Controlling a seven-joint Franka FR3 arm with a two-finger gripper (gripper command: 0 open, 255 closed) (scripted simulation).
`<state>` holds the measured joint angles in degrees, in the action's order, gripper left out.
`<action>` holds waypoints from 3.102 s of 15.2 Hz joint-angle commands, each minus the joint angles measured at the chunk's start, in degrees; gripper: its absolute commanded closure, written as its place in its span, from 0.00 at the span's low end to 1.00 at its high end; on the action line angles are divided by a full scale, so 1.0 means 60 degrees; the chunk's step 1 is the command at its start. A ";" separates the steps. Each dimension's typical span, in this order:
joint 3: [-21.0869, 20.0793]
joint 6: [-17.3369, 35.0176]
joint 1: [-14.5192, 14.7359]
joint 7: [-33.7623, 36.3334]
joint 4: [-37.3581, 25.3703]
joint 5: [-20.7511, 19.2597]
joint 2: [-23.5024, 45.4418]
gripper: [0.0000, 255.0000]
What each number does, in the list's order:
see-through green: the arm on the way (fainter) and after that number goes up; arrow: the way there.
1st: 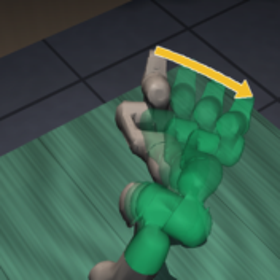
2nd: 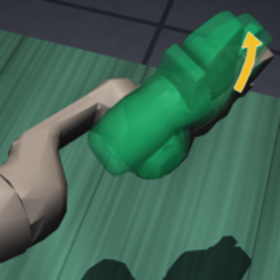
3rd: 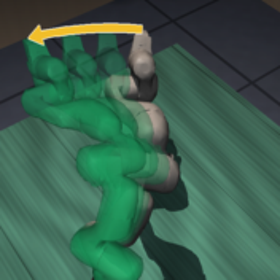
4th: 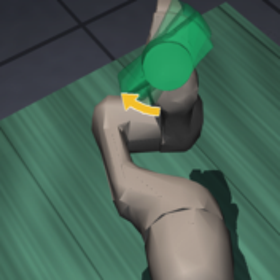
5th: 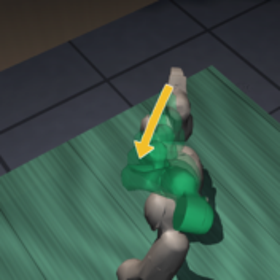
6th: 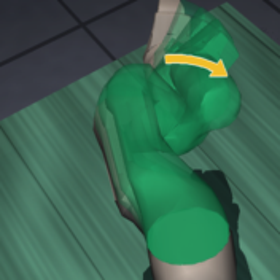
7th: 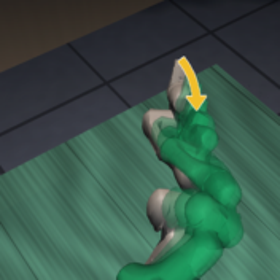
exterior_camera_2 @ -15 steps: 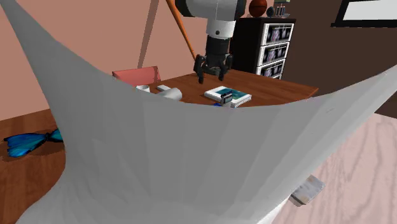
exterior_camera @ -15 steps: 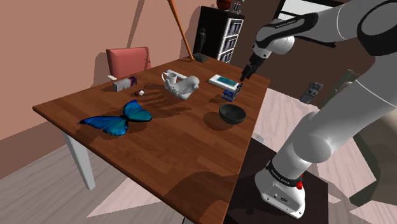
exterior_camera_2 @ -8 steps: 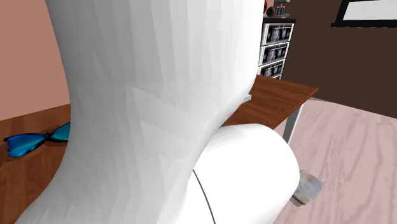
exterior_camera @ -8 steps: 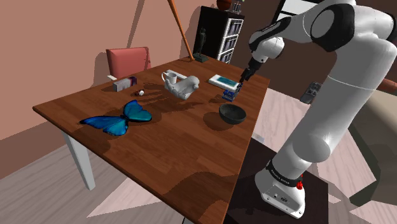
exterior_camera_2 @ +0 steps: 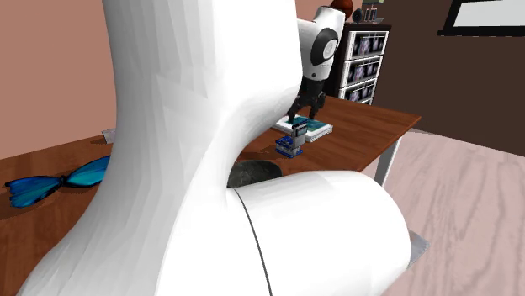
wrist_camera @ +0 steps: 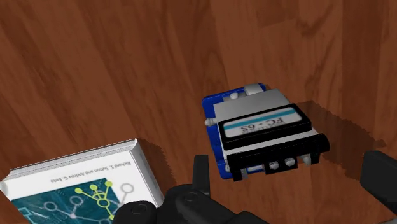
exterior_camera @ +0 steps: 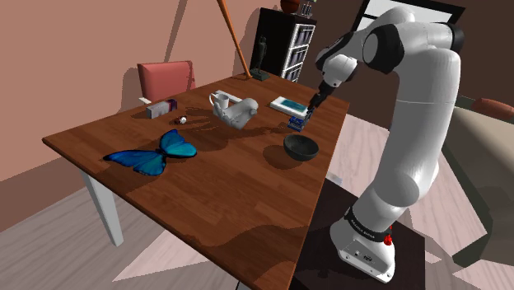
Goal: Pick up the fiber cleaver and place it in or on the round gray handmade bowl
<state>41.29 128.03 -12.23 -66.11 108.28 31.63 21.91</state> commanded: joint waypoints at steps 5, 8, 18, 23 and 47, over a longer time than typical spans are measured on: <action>-0.0316 0.0422 -0.0221 -0.0341 0.0008 0.0538 0.0559 0.00; -0.0317 0.0422 -0.0221 -0.0340 0.0008 0.0538 0.0559 0.00; -0.0316 0.0412 -0.0223 -0.0336 -0.0004 0.0535 0.0562 1.00; -0.0267 0.0342 -0.0186 -0.0275 -0.0018 0.0455 0.0483 1.00; 0.0511 -0.1890 0.0320 0.1097 -0.1360 -0.1172 -0.0925 1.00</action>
<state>44.16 117.44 -10.46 -59.94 100.61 25.09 16.83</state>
